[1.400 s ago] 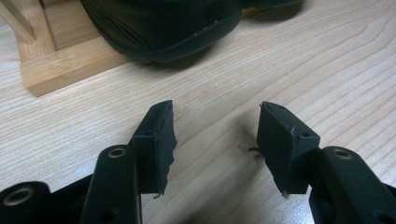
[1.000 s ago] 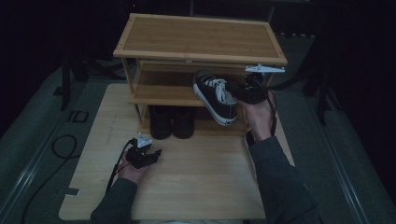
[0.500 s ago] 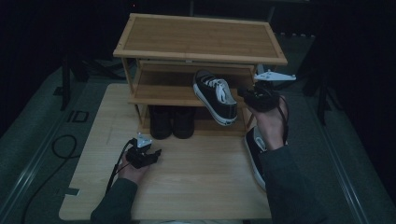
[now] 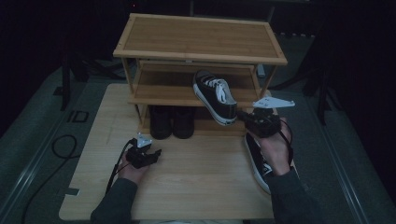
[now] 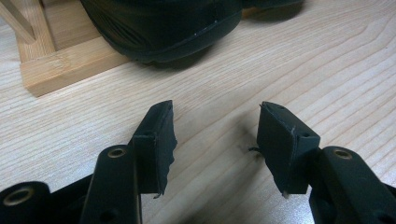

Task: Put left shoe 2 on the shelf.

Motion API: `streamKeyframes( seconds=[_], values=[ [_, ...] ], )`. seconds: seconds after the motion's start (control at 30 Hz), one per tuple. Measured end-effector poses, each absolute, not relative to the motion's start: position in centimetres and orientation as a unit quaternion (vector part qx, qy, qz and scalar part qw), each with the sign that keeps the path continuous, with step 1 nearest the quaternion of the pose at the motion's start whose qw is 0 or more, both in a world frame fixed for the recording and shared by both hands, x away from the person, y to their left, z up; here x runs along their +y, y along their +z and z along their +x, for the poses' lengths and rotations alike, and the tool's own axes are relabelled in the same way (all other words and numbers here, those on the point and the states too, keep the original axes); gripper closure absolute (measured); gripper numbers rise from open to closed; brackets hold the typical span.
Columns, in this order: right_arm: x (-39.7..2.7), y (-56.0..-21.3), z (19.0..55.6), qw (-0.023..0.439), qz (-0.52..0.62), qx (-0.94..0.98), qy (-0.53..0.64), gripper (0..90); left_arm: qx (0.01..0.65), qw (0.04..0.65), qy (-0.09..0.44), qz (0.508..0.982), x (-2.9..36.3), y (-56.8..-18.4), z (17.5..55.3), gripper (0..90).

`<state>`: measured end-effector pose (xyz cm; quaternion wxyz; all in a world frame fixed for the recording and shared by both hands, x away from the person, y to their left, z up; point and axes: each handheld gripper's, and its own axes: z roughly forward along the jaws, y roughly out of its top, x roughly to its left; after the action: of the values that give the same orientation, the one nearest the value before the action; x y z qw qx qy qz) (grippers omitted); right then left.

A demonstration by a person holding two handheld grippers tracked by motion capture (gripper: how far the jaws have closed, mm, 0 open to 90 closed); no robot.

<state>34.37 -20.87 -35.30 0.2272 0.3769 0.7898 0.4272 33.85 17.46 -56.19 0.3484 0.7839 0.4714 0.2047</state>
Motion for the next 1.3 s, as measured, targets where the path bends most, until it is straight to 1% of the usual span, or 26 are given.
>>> streamKeyframes(
  seconds=[0.37,1.0,1.1,1.17,1.3],
  values=[
    [-20.5,-36.9,33.0,0.212,0.363,0.807,0.415,90.0,0.472,0.349,0.205,0.783,17.4,-56.2,33.8,46.8],
    [-19.3,-36.9,32.9,0.198,0.350,0.811,0.425,90.0,0.473,0.349,0.206,0.783,17.4,-56.2,33.8,47.0],
    [-18.9,-36.9,32.9,0.195,0.345,0.813,0.427,90.0,0.470,0.350,0.205,0.784,17.2,-56.2,33.7,51.0],
    [-18.7,-36.9,32.9,0.193,0.344,0.813,0.428,90.0,0.469,0.354,0.194,0.785,16.9,-56.0,33.6,53.4],
    [-18.4,-36.9,32.9,0.192,0.341,0.814,0.430,90.0,0.445,0.356,0.180,0.802,14.6,-55.2,33.4,55.4]
  ],
)
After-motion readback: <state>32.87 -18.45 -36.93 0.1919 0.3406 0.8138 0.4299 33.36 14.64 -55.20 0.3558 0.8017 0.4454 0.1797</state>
